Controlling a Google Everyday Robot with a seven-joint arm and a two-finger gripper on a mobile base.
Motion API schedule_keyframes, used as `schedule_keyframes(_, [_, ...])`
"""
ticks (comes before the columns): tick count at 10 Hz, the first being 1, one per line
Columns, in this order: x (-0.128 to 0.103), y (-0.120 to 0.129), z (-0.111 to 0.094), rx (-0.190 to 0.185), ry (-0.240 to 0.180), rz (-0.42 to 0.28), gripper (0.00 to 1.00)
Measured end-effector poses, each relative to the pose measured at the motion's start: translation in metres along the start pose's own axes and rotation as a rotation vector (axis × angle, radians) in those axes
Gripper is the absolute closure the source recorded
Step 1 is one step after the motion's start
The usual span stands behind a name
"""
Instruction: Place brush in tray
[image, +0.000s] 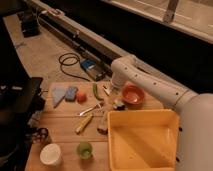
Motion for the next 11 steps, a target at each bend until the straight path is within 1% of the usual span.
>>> schedule_keyframes(1, [-0.004,-0.004,0.009,0.01,0.007,0.009,0.35])
schedule_keyframes(4, [-0.006,-0.01,0.029,0.018,0.018,0.019,0.35])
schedule_keyframes(5, [-0.004,-0.013,0.037,0.02,0.024,0.025,0.35])
schedule_keyframes(8, [0.01,-0.023,0.06,0.042,0.055,0.042,0.35])
schedule_keyframes(10, [0.016,-0.025,0.075,0.046,0.065,0.061,0.35])
schedule_keyframes(11, [0.019,-0.023,0.081,0.051,0.072,0.076,0.38])
